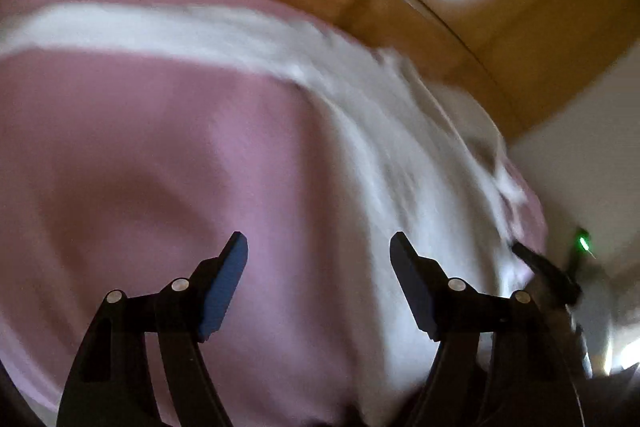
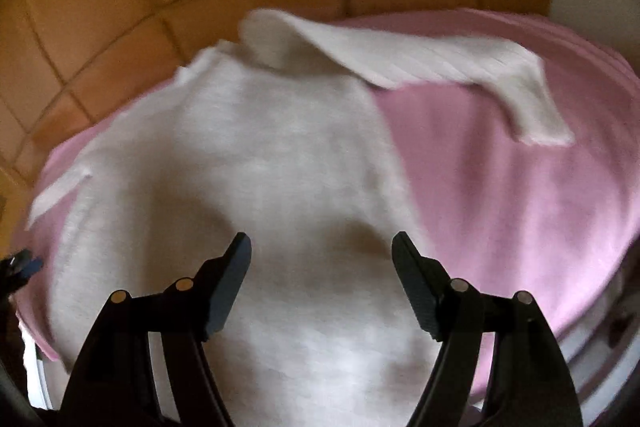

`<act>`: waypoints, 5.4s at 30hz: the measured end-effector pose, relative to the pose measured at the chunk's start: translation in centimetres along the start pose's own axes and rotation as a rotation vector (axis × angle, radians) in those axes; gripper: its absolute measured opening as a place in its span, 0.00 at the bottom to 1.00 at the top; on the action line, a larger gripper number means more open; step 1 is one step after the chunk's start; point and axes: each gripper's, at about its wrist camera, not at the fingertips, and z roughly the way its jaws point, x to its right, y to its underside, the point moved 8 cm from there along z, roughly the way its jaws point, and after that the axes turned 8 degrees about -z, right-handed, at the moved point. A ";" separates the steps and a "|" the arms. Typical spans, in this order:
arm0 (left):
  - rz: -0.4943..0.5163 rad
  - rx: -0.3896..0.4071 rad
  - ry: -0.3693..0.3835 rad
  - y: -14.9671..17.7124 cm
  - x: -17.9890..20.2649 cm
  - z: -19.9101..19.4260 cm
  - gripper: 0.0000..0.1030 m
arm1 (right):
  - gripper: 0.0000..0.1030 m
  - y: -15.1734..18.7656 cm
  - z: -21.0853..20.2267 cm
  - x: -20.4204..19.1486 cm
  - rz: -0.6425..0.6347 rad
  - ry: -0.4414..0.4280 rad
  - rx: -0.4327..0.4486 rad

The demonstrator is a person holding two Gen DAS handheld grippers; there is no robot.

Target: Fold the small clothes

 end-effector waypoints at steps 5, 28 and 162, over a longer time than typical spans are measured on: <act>-0.001 -0.094 0.040 5.5 1.3 2.7 0.39 | 0.64 4.4 -0.1 0.7 0.022 -0.067 -0.068; 0.065 0.062 -0.186 2.0 1.1 1.0 0.48 | 0.53 1.9 -3.3 3.4 0.010 -0.051 0.066; 0.202 0.170 -0.362 -7.9 5.9 16.0 0.88 | 0.05 -15.0 3.4 39.7 0.598 0.406 0.105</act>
